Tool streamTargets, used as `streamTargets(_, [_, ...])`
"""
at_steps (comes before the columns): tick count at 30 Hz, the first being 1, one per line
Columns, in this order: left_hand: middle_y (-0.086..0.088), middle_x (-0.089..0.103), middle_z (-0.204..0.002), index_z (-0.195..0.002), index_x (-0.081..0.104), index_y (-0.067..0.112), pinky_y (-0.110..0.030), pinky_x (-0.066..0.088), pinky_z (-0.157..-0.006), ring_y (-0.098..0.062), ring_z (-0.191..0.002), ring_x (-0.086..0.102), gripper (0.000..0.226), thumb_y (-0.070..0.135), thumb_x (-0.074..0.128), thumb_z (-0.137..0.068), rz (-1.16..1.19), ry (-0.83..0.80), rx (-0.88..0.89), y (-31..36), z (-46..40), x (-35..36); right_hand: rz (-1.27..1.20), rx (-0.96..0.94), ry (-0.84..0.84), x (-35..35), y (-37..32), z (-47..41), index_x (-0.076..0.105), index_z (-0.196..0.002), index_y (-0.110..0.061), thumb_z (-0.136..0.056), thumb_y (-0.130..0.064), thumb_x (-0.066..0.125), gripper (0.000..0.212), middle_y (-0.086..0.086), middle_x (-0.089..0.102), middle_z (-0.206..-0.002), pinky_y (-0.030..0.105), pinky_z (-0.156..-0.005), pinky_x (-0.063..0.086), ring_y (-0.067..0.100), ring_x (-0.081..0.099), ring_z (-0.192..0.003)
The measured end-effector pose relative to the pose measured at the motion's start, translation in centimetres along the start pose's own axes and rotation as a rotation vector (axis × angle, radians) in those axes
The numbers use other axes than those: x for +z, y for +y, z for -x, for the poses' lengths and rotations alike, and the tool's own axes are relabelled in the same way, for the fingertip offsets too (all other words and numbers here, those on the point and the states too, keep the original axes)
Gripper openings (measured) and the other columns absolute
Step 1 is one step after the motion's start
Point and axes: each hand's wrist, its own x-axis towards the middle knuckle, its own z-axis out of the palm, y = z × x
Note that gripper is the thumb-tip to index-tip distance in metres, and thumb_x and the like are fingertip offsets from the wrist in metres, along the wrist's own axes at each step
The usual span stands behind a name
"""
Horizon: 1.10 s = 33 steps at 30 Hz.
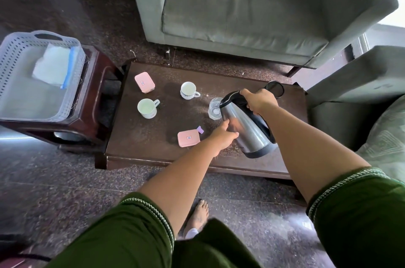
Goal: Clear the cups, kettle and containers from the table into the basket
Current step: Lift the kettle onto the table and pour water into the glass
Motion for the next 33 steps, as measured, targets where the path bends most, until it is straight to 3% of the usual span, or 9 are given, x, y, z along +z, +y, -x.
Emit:
streamTargets(21, [-0.003, 0.019, -0.161, -0.153, 0.013, 0.027, -0.048, 0.032, -0.115, -0.027, -0.144, 0.028, 0.072, 0.028, 0.054, -0.095, -0.021, 0.005, 0.015, 0.0, 0.4, 0.7, 0.013, -0.016, -0.006, -0.6, 0.0, 0.4, 0.063, -0.052, -0.014, -0.069, -0.061, 0.046, 0.053, -0.002, 0.062, -0.043, 0.024, -0.051, 0.045, 0.019, 0.058, -0.038])
streamTargets(29, [-0.004, 0.021, -0.16, -0.153, 0.013, 0.027, -0.047, 0.034, -0.113, -0.027, -0.142, 0.032, 0.072, 0.026, 0.055, -0.094, -0.021, 0.019, 0.004, 0.4, 0.6, 0.2, 0.044, -0.038, -0.018, -0.4, -0.8, 0.5, 0.062, -0.053, -0.013, -0.071, -0.061, 0.044, 0.054, -0.003, 0.057, -0.035, 0.024, -0.048, 0.039, 0.019, 0.057, -0.04])
streamTargets(33, [-0.002, 0.022, -0.16, -0.153, 0.014, 0.029, -0.046, 0.036, -0.112, -0.025, -0.141, 0.033, 0.072, 0.027, 0.055, -0.094, -0.022, 0.024, -0.01, 0.3, 0.5, -0.1, 0.053, -0.04, -0.021, -0.2, -0.9, 0.3, 0.063, -0.056, -0.011, -0.072, -0.062, 0.044, 0.056, 0.0, 0.06, -0.042, 0.024, -0.049, 0.039, 0.02, 0.058, -0.042])
